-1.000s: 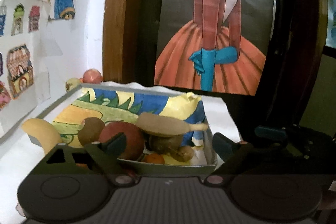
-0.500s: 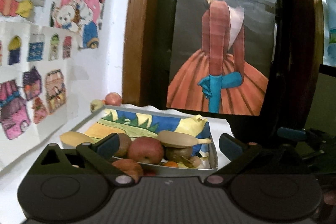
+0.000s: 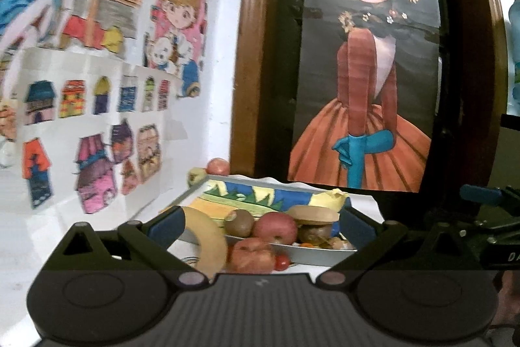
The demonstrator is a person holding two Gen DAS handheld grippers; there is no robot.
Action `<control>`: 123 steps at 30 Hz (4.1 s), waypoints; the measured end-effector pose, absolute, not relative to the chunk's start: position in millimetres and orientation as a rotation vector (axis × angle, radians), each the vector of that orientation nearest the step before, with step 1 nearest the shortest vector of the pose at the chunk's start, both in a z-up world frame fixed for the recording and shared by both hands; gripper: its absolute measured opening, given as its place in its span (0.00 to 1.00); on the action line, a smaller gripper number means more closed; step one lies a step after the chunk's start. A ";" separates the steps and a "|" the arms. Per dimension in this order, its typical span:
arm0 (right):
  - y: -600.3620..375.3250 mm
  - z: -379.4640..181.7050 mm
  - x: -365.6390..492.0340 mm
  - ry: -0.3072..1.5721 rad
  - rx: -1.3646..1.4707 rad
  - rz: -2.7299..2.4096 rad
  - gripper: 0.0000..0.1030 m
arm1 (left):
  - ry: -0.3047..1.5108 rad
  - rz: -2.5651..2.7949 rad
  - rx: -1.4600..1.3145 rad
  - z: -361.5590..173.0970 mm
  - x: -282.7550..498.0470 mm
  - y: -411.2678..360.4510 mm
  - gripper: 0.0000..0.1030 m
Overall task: Organize fruits
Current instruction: 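Withdraw both open tools up from the tray, then move the left tool toward the yellow banana while the right tool approaches the red apple, then position the left gripper around the banana while the right gripper reaches the red apple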
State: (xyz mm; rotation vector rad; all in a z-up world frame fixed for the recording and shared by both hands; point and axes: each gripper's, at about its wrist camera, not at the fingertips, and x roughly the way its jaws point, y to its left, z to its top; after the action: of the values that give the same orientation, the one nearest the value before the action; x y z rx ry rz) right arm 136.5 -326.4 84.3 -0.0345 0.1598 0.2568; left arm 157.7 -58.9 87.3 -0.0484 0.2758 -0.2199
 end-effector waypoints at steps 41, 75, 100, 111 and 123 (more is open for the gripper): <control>-217.0 18.7 119.7 0.510 -0.122 0.410 0.99 | 0.457 -0.098 -0.047 31.1 109.8 46.5 1.00; -232.6 20.5 249.0 0.510 -0.192 0.515 0.99 | 0.476 -0.211 0.059 38.1 243.1 28.2 1.00; -194.3 -13.8 326.9 0.574 -0.263 0.646 0.88 | 0.645 -0.276 -0.085 -2.9 345.5 -11.2 0.99; -187.3 -16.9 325.3 0.543 -0.352 0.649 0.81 | 0.669 -0.290 -0.145 -1.7 352.5 -15.5 0.85; -181.1 -21.8 327.9 0.531 -0.425 0.651 0.74 | 0.664 -0.251 -0.158 -0.5 353.1 -15.4 0.77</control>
State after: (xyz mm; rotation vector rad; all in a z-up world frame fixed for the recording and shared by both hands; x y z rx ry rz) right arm 327.9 -181.1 -21.8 -0.4253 0.5315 0.6506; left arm 353.1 -15.4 -0.5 -0.1576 0.6642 -0.2506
